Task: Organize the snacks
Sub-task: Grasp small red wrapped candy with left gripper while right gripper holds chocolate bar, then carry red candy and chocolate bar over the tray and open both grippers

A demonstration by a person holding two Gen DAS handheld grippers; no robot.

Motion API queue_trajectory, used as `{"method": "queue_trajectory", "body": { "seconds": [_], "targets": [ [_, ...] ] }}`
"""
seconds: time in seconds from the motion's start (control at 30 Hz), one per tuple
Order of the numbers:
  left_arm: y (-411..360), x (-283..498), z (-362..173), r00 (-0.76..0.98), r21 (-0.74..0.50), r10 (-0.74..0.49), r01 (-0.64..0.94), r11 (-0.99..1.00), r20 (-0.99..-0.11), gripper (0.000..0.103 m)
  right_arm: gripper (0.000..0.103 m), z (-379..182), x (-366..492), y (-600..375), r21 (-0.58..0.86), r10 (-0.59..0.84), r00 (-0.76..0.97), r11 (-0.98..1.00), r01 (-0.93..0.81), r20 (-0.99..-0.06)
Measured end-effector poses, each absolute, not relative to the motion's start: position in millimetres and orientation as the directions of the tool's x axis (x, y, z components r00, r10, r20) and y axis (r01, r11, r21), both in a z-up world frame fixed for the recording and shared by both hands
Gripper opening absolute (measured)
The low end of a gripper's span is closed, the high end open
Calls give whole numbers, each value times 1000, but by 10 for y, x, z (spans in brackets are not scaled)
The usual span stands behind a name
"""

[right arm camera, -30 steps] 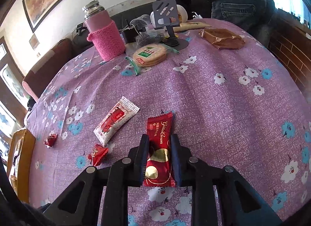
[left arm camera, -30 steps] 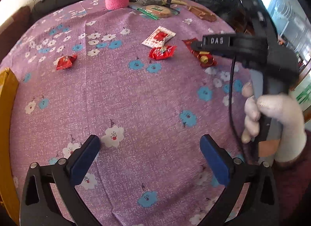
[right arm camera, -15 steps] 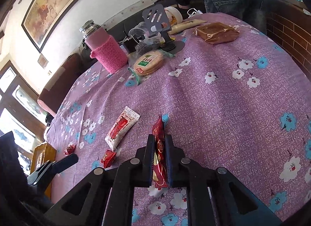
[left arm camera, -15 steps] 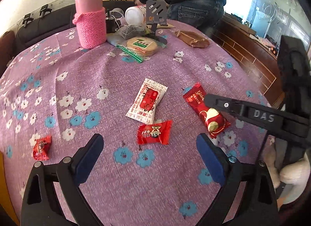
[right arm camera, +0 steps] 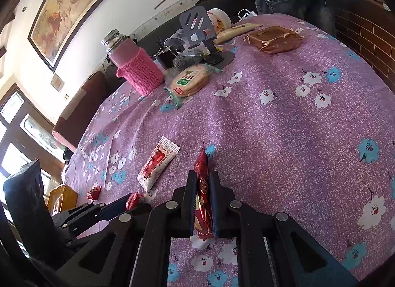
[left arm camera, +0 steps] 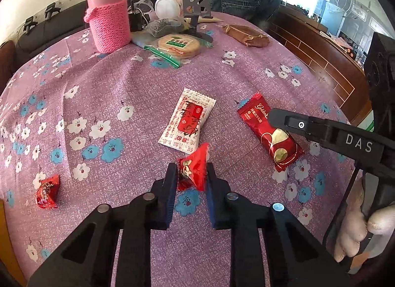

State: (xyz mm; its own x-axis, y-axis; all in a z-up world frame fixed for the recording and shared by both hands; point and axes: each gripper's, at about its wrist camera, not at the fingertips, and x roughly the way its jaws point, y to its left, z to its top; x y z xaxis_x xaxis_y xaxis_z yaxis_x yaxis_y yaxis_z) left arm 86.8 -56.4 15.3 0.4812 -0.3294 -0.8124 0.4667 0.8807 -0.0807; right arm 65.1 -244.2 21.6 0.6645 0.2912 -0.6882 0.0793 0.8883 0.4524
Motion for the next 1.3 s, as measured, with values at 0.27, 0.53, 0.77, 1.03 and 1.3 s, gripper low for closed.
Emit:
{"method": "queue_trajectory", "body": {
  "seconds": [0.27, 0.53, 0.77, 1.03, 1.3],
  "targets": [
    [-281, 712, 389, 517, -132, -362, 429, 894, -776, 16, 11, 248, 606, -2428, 501, 343, 673, 864, 47, -655],
    [-368, 614, 361, 510, -119, -392, 487, 865, -765, 55, 11, 270, 569, -2451, 531, 366, 675, 846, 45, -640],
    [-607, 768, 191, 470, -115, -374, 492, 863, -799, 73, 11, 239, 598, -2468, 539, 374, 665, 841, 51, -647],
    [-685, 745, 132, 473, -78, -335, 483, 872, -815, 21, 10, 181, 634, -2473, 536, 373, 649, 842, 63, -663],
    [-368, 591, 241, 485, -150, -377, 444, 884, -789, 19, 33, 119, 694, -2239, 472, 363, 612, 881, 20, -703]
  ]
}}
